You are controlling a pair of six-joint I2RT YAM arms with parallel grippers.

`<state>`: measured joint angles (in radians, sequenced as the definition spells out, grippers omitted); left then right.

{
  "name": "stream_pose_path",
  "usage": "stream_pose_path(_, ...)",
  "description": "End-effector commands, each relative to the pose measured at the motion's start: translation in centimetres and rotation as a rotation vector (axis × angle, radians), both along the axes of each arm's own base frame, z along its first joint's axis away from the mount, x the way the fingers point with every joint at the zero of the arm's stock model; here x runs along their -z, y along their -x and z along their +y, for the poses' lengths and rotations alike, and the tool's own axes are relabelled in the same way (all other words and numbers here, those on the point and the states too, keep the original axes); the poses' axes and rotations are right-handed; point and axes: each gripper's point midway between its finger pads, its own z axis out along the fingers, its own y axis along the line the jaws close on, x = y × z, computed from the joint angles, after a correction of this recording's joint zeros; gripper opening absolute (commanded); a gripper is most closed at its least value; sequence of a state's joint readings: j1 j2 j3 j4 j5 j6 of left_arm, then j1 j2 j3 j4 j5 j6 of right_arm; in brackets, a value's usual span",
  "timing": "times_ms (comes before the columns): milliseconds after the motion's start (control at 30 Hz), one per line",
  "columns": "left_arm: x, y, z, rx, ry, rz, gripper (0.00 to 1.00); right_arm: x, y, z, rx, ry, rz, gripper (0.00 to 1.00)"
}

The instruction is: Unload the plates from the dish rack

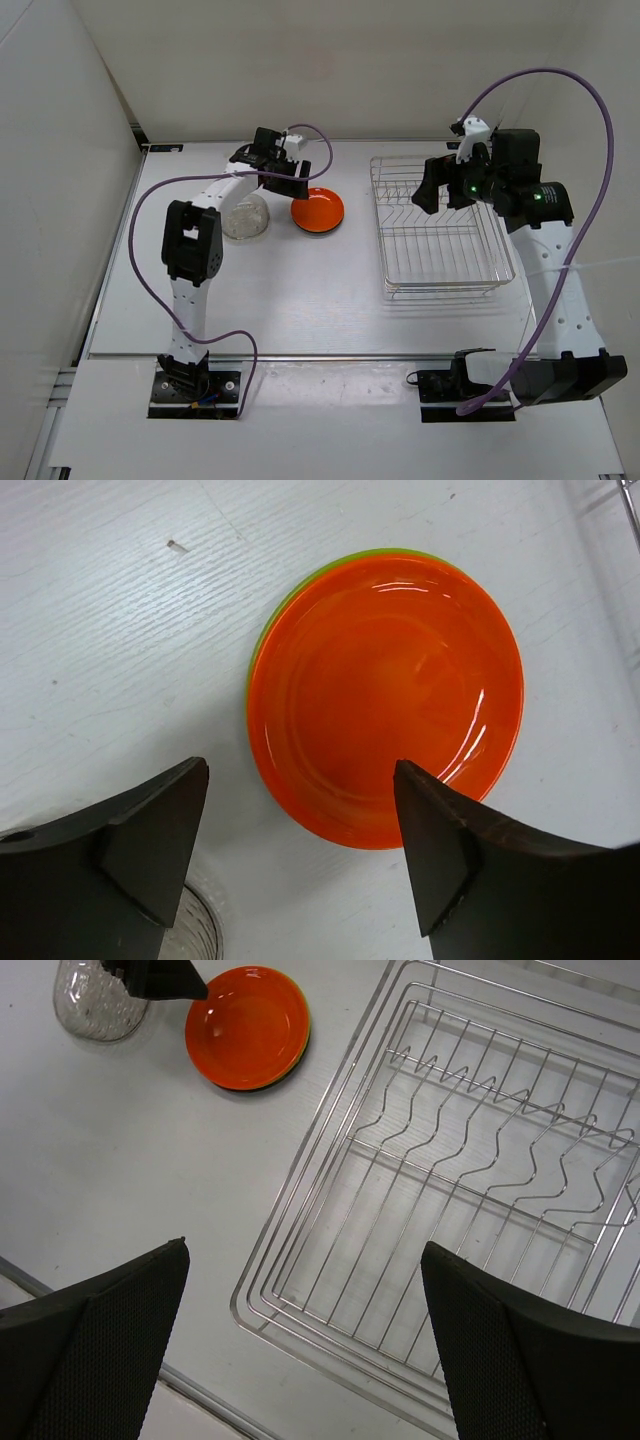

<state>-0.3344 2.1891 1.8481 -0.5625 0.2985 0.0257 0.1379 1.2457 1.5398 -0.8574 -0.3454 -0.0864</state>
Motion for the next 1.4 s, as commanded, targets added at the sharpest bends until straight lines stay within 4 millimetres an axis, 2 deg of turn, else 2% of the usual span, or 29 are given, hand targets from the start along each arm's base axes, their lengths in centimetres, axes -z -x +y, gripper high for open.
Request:
stream_pose_path(0,-7.8,-0.5,0.6,-0.035,-0.005,-0.167,0.86,-0.7,-0.3,-0.9,0.041,0.034,-0.057,1.0)
stream_pose_path(33,-8.7,-0.8,1.4,-0.07,-0.03,-0.195,1.0,-0.8,-0.7,-1.3,0.07,0.042,-0.066,1.0)
stream_pose_path(67,-11.1,-0.7,1.9,-0.083,-0.035,-0.249,1.0,-0.5,-1.0,-1.8,0.093,0.056,-0.072,1.0)
stream_pose_path(133,-13.8,-0.9,3.6,-0.137,-0.067,-0.315,1.0,0.2,-1.6,-2.8,0.154,0.089,-0.068,1.0)
stream_pose_path(167,-14.5,-0.6,4.8,-0.162,-0.075,-0.323,1.0,0.0,-1.9,-3.4,0.179,0.097,-0.079,1.0)
stream_pose_path(200,-16.6,0.0,5.7,-0.177,-0.066,-0.349,1.0,0.7,-2.3,-4.0,0.203,0.111,-0.061,1.0)
stream_pose_path(300,-19.9,0.7,8.8,-0.26,-0.093,-0.401,1.0,0.9,-3.3,-5.4,0.261,0.154,-0.068,1.0)
stream_pose_path(367,-20.5,1.8,10.3,-0.285,-0.134,-0.386,1.0,1.2,-4.0,-6.3,0.296,0.176,-0.057,1.0)
stream_pose_path(400,-20.8,2.0,11.5,-0.316,-0.155,-0.385,1.0,0.6,-4.1,-6.5,0.309,0.18,-0.073,1.0)
stream_pose_path(433,-20.2,2.7,11.6,-0.313,-0.164,-0.364,1.0,0.1,-4.2,-6.8,0.318,0.193,-0.089,1.0)
stream_pose_path(467,-20.0,3.1,13.2,-0.348,-0.183,-0.358,1.0,0.4,-4.5,-7.6,0.339,0.219,-0.084,1.0)
stream_pose_path(500,-21.1,4.1,14.3,-0.378,-0.19,-0.384,1.0,0.2,-4.7,-8.2,0.362,0.225,-0.093,1.0)
stream_pose_path(533,-19.4,5.0,15.5,-0.399,-0.219,-0.348,1.0,0.2,-4.8,-8.8,0.377,0.24,-0.095,1.0)
stream_pose_path(567,-19.7,5.3,17.3,-0.439,-0.22,-0.358,1.0,0.0,-5.0,-9.6,0.401,0.239,-0.103,1.0)
stream_pose_path(600,-20.9,6.3,18.5,-0.474,-0.206,-0.378,1.0,0.5,-5.0,-10.2,0.409,0.251,-0.094,1.0)
stream_pose_path(667,-20.9,7.5,20.3,-0.509,-0.184,-0.361,1.0,0.7,-5.1,-12.1,0.453,0.262,-0.089,1.0)
stream_pose_path(700,-21.3,8.0,22.2,-0.545,-0.175,-0.366,1.0,1.2,-5.0,-12.6,0.464,0.261,-0.074,1.0)
stream_pose_path(733,-21.8,9.2,23.0,-0.563,-0.159,-0.363,1.0,1.3,-4.9,-14.1,0.504,0.262,-0.069,1.0)
stream_pose_path(933,-23.0,13.7,28.9,-0.661,-0.119,-0.39,1.0,2.0,-4.2,-18.0,0.582,0.234,-0.037,1.0)
stream_pose_path(1000,-22.1,14.5,29.4,-0.648,-0.066,-0.365,1.0,1.7,-3.9,-18.6,0.591,0.235,-0.047,1.0)
stream_pose_path(1033,-21.6,15.0,30.8,-0.671,-0.064,-0.348,1.0,1.8,-3.7,-18.9,0.594,0.243,-0.038,1.0)
stream_pose_path(1100,-21.4,15.5,31.2,-0.674,-0.043,-0.344,1.0,1.3,-3.3,-19.2,0.606,0.243,-0.048,1.0)
stream_pose_path(1200,-20.6,16.0,31.0,-0.669,-0.05,-0.332,1.0,1.0,-3.1,-19.8,0.624,0.244,-0.046,1.0)
stream_pose_path(1367,-21.7,15.7,30.5,-0.668,-0.009,-0.353,1.0,0.9,-2.8,-19.6,0.638,0.225,-0.041,1.0)
